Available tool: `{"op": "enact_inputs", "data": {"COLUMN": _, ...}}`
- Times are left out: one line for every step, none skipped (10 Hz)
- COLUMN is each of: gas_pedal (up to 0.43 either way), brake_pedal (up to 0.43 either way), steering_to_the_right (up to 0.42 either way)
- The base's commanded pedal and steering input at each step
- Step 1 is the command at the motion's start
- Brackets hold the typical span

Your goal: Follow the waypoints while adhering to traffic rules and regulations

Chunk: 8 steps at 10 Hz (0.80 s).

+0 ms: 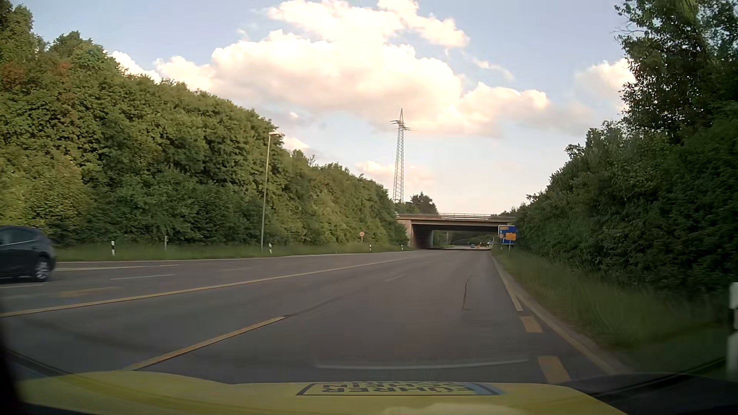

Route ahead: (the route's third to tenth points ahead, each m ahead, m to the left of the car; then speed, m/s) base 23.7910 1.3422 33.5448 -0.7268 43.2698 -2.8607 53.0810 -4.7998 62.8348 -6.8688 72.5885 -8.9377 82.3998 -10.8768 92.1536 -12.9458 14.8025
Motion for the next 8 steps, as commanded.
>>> {"op": "enact_inputs", "data": {"gas_pedal": 0.228, "brake_pedal": 0.000, "steering_to_the_right": 0.093}}
{"op": "enact_inputs", "data": {"gas_pedal": 0.228, "brake_pedal": 0.000, "steering_to_the_right": 0.092}}
{"op": "enact_inputs", "data": {"gas_pedal": 0.220, "brake_pedal": 0.000, "steering_to_the_right": 0.089}}
{"op": "enact_inputs", "data": {"gas_pedal": 0.209, "brake_pedal": 0.000, "steering_to_the_right": 0.080}}
{"op": "enact_inputs", "data": {"gas_pedal": 0.197, "brake_pedal": 0.000, "steering_to_the_right": 0.073}}
{"op": "enact_inputs", "data": {"gas_pedal": 0.197, "brake_pedal": 0.000, "steering_to_the_right": 0.070}}
{"op": "enact_inputs", "data": {"gas_pedal": 0.177, "brake_pedal": 0.000, "steering_to_the_right": 0.070}}
{"op": "enact_inputs", "data": {"gas_pedal": 0.157, "brake_pedal": 0.000, "steering_to_the_right": 0.060}}
